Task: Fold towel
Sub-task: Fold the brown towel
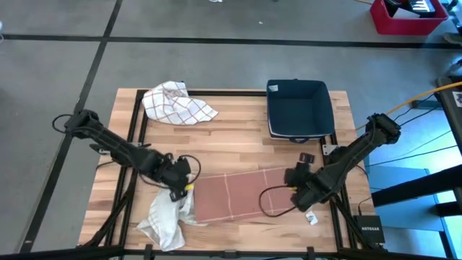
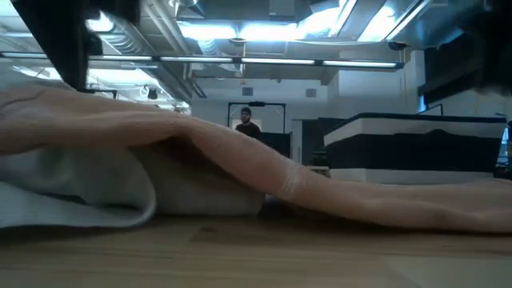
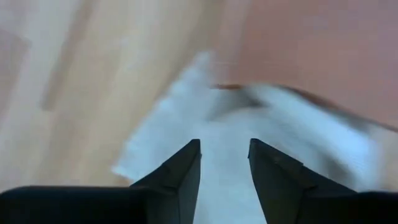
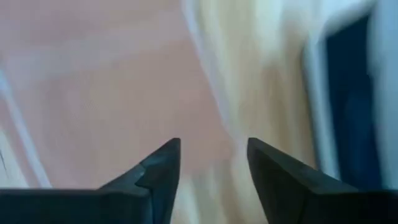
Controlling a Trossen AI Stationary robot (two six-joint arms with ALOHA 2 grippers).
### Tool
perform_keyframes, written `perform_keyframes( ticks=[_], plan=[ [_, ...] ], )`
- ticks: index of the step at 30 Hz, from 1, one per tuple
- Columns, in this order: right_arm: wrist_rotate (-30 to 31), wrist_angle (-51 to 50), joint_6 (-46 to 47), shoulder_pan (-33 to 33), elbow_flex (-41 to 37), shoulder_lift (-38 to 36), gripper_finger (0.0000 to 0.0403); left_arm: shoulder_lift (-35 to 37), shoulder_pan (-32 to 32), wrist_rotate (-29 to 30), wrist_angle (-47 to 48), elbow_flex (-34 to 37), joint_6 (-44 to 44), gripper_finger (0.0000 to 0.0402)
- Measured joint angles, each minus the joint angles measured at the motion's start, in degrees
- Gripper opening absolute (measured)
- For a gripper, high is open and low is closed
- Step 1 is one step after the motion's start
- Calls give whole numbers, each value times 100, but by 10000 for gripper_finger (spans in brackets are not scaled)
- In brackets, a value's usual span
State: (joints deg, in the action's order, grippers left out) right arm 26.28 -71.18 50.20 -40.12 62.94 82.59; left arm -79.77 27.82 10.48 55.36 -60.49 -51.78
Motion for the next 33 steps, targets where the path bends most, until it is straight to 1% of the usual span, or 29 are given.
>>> perform_keyframes(
  ticks=[2,4,6,8,10,12,15,17,18,20,22,24,27,30,33],
  plan=[
    [792,992,-422,0,31,-4,204,71,289,74,-371,-37,-239,131],
    [1183,2266,-1067,6,-127,-4,208,79,590,226,-981,11,-490,131],
    [1146,3728,-1836,48,-413,56,208,32,878,293,-1698,154,-623,131],
    [916,4868,-2431,132,-713,193,207,-107,1120,290,-2245,310,-777,131],
    [720,5569,-2653,256,-987,358,203,-264,1314,282,-2509,455,-1041,131],
    [628,6010,-2664,395,-1219,567,200,-441,1470,289,-2563,587,-1362,131],
    [484,6087,-2636,606,-1571,910,196,-737,1563,287,-2539,781,-1448,131],
    [354,6040,-2459,724,-1749,1076,194,-877,1535,374,-2505,890,-1527,131],
    [226,6054,-2348,774,-1823,1138,193,-949,1491,435,-2345,955,-1635,131],
    [-168,6046,-2197,841,-1933,1249,193,-1071,1349,491,-1727,1057,-1926,131],
    [-554,6028,-2055,836,-1989,1321,193,-1128,1205,582,-853,1112,-2275,131],
    [-764,5994,-1897,821,-1994,1341,193,-1143,1060,708,43,1194,-2672,131],
    [-813,5737,-1662,719,-1977,1348,193,-1141,817,895,1073,1351,-3320,131],
    [-808,5477,-1542,589,-1976,1344,193,-1137,499,936,1656,1551,-3646,131],
    [-803,5265,-1536,443,-1979,1344,193,-1137,141,1015,1591,1778,-3512,131]
  ],
)
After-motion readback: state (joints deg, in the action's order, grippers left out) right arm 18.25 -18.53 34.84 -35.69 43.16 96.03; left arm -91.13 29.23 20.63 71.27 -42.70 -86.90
